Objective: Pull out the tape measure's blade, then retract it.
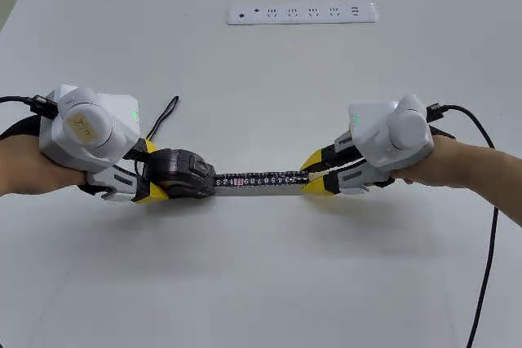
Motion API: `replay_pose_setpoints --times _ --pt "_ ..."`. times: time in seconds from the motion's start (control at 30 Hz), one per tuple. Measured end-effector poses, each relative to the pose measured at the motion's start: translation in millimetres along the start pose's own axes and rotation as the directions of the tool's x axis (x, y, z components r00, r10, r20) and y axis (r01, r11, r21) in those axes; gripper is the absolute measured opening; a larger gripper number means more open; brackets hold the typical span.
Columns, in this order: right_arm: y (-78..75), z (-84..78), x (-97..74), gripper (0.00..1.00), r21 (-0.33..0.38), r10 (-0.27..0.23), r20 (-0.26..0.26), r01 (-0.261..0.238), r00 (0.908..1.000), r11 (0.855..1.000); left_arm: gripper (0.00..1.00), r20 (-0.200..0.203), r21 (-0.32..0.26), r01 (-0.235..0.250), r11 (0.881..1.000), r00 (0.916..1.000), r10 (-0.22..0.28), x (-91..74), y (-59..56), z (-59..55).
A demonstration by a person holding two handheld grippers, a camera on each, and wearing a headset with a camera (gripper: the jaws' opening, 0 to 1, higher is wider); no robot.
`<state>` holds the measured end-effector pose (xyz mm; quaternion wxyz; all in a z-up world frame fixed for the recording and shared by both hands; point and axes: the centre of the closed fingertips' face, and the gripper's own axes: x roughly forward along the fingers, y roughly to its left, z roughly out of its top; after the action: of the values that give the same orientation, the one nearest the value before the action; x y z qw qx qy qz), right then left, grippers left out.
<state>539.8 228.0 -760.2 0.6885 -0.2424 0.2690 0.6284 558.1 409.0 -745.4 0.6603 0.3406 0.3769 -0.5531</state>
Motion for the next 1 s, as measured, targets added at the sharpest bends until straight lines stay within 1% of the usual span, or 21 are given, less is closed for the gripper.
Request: replay_pose_setpoints --times 0.4,1.0 --pt "0.2 -20.6 -19.1 0.12 0.021 -0.007 -0.018 0.008 0.9998 1.0 0.29 0.003 -0.001 0.0 1.0 1.0 0.0 1.0 -0.7 1.6" --pt "-2.3 -45.6 -44.8 0.12 0.042 -0.023 -0.052 0.026 0.9984 0.999 0.29 0.004 0.0 0.0 1.0 1.0 0.0 1.0 -0.7 2.1"
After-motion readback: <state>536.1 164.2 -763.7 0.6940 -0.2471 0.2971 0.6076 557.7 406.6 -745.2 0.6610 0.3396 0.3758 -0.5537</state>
